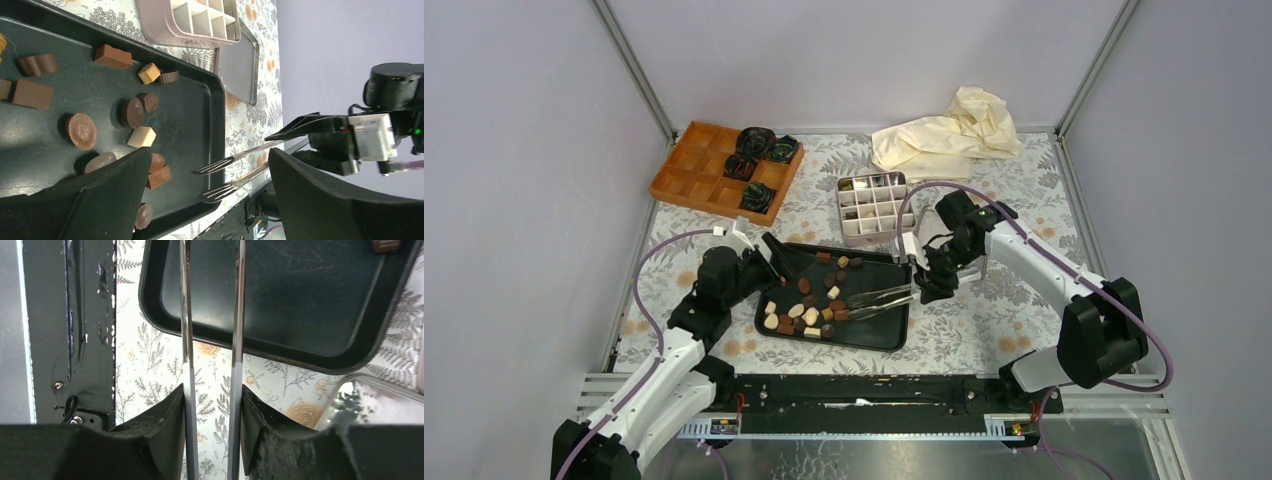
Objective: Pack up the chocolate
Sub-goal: Adjust the fake chocolate on the plate.
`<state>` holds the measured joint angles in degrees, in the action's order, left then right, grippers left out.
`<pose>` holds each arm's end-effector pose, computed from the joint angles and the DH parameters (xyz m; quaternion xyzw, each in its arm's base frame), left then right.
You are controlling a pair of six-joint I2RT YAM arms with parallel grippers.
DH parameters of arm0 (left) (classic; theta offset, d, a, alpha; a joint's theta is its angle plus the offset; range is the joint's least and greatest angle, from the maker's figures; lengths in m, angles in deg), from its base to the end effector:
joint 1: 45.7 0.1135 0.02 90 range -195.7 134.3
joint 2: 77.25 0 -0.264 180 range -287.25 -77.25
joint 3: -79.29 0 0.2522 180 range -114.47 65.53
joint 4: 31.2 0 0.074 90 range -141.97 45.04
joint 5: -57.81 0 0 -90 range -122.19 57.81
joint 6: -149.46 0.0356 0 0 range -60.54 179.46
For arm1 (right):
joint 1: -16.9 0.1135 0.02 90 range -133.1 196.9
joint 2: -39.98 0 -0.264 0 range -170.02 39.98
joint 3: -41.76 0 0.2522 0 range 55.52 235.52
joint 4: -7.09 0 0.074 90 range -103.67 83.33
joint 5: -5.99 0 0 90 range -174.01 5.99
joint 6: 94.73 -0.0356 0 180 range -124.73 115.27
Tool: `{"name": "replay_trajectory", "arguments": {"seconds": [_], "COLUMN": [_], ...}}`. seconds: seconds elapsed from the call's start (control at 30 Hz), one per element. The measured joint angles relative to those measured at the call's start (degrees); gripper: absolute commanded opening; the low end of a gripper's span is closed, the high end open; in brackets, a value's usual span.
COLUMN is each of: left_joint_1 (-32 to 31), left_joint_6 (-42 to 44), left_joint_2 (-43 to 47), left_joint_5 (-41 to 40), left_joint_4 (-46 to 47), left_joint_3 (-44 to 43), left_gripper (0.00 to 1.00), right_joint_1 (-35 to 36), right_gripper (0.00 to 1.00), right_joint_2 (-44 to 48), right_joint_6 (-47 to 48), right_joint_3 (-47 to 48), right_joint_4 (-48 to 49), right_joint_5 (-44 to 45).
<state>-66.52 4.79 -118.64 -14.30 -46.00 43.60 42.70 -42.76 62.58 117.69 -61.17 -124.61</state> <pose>0.1587 -0.0720 0.2252 -0.1515 0.8023 -0.4457 0.3670 0.2268 0.1354 0.2479 -0.7062 0.6068 0.2785 0.2358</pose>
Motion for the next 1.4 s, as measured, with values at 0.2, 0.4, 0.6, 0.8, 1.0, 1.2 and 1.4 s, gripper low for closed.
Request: {"name": "replay_trajectory", "arguments": {"seconds": [0.2,0.4,0.6,0.8,1.0,1.2,1.4], "left_joint_1": [0.00,0.00,0.00,-0.02,-0.02,-2.12,-5.53], "left_joint_6": [-1.99,-4.76,-6.08,-6.91,-6.93,-7.78,-11.26], "left_joint_2": [1.99,3.15,4.85,6.12,3.48,1.09,5.11], "left_joint_5": [-0.02,-0.07,-0.59,-1.53,-2.05,-3.10,-5.73], "left_joint_4": [0.15,0.57,0.42,0.26,-0.09,-0.35,0.57], "left_joint_3": [0.37,1.95,2.82,3.41,3.06,3.10,7.48], "left_gripper": [0.92,0.91,0.89,0.88,0.87,0.87,0.86], "right_joint_1": [0.50,0.52,0.72,0.83,1.07,3.04,5.16], "right_gripper": [0.50,0.50,0.50,0.49,0.48,0.49,0.47], "right_joint_2": [1.44,3.28,3.28,3.32,5.14,7.98,7.82], "right_joint_6": [-0.11,-0.74,-1.60,-2.86,-3.80,-6.03,-9.27], "right_joint_3": [-3.80,-5.07,-6.25,-6.75,-9.68,-13.75,-14.34], "right_joint_4": [2.12,5.40,7.52,8.59,8.96,11.43,14.73], "right_joint_5": [2.78,4.11,4.46,6.05,6.56,6.73,7.30]}}
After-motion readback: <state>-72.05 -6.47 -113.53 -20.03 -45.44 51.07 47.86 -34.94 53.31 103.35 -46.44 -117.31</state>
